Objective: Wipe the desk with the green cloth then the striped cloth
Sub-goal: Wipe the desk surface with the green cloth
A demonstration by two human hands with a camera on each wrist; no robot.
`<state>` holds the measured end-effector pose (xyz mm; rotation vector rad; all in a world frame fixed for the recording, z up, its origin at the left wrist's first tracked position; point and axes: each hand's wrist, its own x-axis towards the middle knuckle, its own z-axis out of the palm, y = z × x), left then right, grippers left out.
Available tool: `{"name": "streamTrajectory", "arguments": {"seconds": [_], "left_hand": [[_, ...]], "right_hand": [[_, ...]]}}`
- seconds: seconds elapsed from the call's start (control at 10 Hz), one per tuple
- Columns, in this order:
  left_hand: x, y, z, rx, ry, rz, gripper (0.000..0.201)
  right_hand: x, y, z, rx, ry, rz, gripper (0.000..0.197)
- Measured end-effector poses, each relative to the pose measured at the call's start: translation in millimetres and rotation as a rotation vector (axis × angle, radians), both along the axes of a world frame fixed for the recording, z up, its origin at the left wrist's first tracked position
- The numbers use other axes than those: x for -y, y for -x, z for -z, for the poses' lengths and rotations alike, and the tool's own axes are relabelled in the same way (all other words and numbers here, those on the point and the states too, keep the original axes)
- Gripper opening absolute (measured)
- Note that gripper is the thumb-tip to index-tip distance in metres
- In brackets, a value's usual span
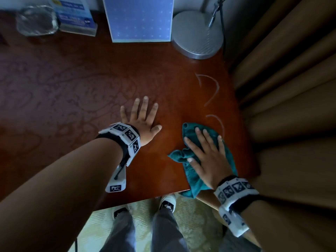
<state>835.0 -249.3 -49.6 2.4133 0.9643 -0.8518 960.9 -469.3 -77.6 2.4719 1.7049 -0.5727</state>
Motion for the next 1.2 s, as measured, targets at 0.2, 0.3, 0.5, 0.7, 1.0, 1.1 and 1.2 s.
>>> {"name": "streamTrajectory", "arguments": {"seconds": [0.2,0.3,0.5,0.7,1.0,1.1,1.2], "left_hand": [[1.2,-0.3,-0.4,-0.001,-0.021,0.005,0.067],[1.1,-0.4,0.7,-0.009,-0.022,0.007,0.067],[1.2,-1.1,3.1,-0.006,-0.025,0.001,0.067],[1.1,-1.7,7.7,-0.001,-0.050,0.004,0.067],[1.2,-0.4,12.8,0.015,-0.072,0.010,0.067],[1.7,-0.8,14.6,0.031,-0.081,0.003,0.068],[1.4,-0.4,15.2,0.029,-0.085,0.005,0.067]], "right_hand": [[0.6,-22.4,-8.3,0.086,0.044,0.053,0.066],[7.9,-5.5,-10.1,0.040,0.089,0.229,0.066],[3.9,-15.2,-5.1,0.011,0.154,0.153,0.071],[-21.2,-51.5,-9.2,-0.010,0.193,-0.002,0.070],[-64.0,-97.2,-7.7,0.000,0.202,-0.108,0.069],[-80.7,-109.3,-7.3,0.013,0.191,-0.105,0.070],[-93.7,-116.3,-6.7,0.012,0.174,-0.085,0.066]]}}
